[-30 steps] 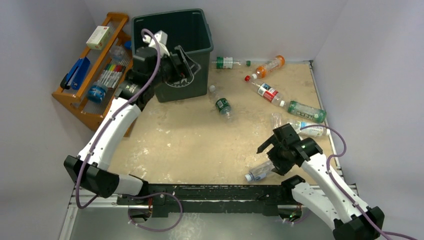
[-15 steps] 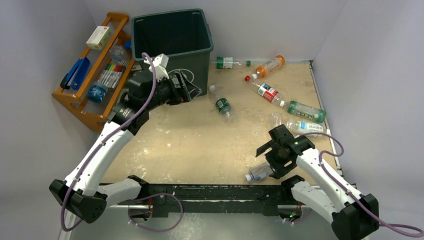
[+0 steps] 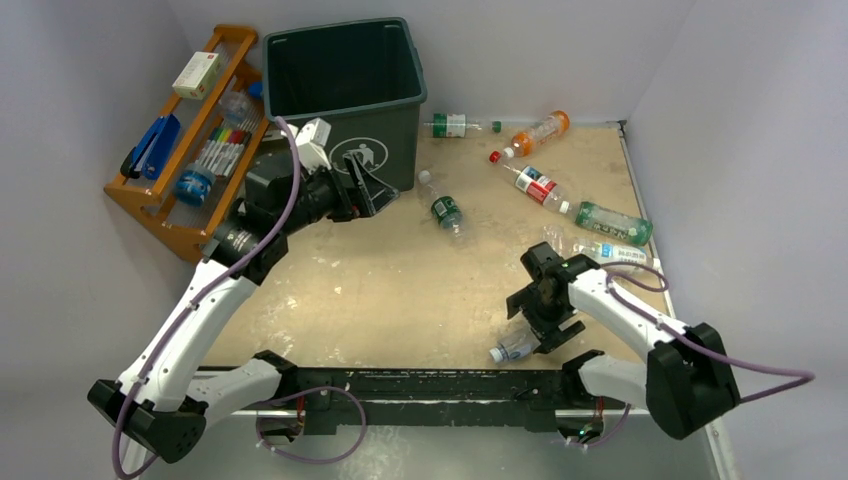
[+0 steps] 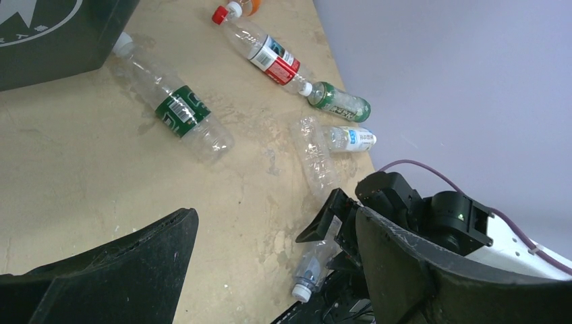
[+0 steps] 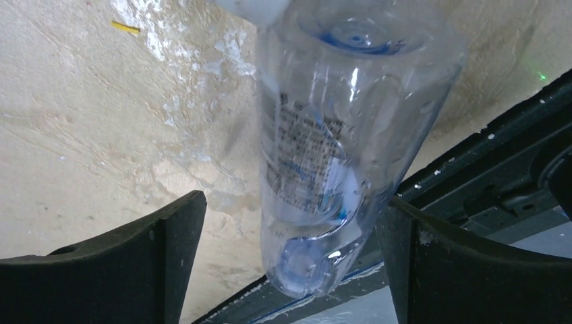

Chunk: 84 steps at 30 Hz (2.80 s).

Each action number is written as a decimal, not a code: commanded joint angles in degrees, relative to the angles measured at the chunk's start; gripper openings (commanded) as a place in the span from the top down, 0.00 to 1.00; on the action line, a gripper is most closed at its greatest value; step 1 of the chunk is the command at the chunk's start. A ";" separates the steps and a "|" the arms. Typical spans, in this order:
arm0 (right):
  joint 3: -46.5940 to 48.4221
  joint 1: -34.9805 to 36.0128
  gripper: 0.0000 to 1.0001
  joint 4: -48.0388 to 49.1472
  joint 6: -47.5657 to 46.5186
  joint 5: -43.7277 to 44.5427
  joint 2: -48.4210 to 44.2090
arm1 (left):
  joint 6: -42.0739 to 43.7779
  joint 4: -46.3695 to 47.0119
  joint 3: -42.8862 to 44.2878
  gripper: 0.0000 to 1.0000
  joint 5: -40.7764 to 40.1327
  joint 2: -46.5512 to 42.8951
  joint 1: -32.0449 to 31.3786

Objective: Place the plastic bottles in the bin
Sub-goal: Pick up the plastic bottle at the center of the board.

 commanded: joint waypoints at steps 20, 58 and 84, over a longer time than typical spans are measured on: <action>4.43 15.34 0.43 38.27 -24.79 -0.05 6.18 | 1.77 -4.56 -4.58 0.13 0.25 -2.99 -0.21; 23.71 15.44 0.62 48.11 -58.48 -37.48 -1.14 | -11.43 27.42 -19.72 0.12 8.02 -7.01 -6.71; 25.54 17.46 0.64 48.46 -55.85 -37.15 0.97 | -2.63 18.35 -12.76 0.42 -9.59 0.16 -18.02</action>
